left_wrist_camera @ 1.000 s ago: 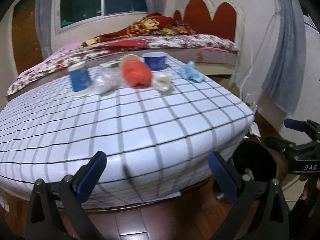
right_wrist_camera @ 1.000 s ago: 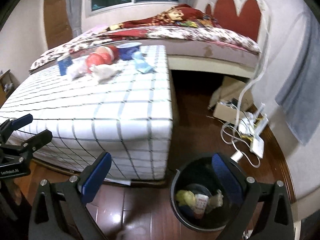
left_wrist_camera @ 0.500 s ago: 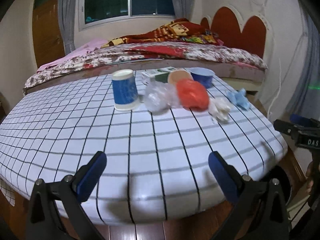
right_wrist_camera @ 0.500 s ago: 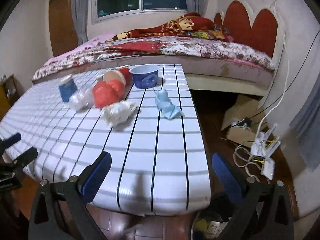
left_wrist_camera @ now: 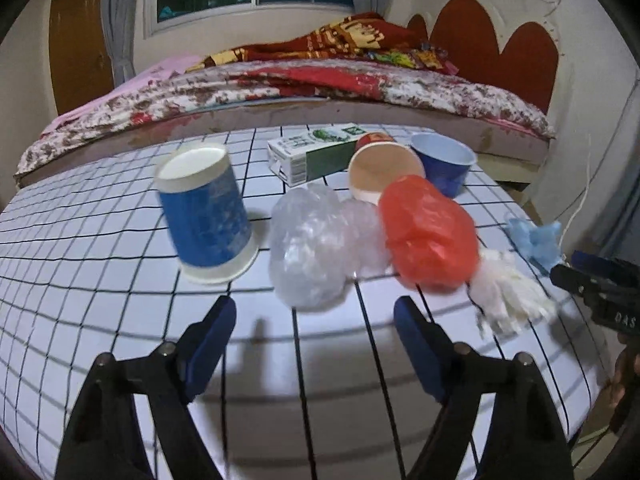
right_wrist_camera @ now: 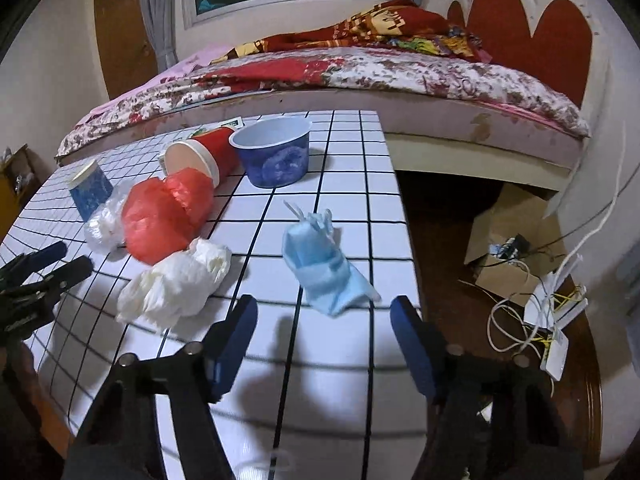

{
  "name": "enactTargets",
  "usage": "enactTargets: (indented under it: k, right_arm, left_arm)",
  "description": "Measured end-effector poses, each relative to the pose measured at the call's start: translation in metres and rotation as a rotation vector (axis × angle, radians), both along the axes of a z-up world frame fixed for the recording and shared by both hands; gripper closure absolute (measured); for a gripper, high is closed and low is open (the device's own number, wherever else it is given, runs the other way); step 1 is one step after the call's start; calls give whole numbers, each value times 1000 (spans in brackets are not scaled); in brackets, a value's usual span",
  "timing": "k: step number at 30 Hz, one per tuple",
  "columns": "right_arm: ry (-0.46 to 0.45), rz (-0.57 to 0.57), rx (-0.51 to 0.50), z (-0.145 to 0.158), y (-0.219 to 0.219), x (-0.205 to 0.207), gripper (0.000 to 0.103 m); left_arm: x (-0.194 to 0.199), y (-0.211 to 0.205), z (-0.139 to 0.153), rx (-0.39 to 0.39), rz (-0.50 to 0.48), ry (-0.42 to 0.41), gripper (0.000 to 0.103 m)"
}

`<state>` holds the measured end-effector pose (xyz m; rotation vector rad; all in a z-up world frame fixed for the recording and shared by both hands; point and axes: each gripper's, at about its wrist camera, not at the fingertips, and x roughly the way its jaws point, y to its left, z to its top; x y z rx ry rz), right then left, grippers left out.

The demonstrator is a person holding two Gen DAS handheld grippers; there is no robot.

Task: Collect trash
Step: 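Move both tools back over the table toward the remaining items, then grasp the clear plastic bag with the left tool while the right tool grasps the blue mask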

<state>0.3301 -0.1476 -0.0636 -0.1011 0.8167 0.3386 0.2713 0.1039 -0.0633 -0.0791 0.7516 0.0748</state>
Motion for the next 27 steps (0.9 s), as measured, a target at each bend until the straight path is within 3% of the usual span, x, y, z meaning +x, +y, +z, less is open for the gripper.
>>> enactTargets:
  k: [6,10,13,15,19,27]
  right_arm:
    - [22,15,3,-8,7,25,58]
    - [28,24,3,-10,8,31,62]
    - [37,37,6,-11,9,34,73]
    - [37,47,6,-11,9,35,82]
    - [29,48,16,-10,7,32,89]
    - [2,34,60,-2,-5,8,90]
  left_arm:
    - [25,-4,-3,5,-17,20,26]
    - [42,-2,-5,3,-8,54,27]
    - [51,-2,-11,2,-10,92,39]
    - [51,-2,-10,-3,-13,91,53]
    - [40,0,-5,-7,-12,56,57]
    - [-9,2,5,12,-10,-18,57]
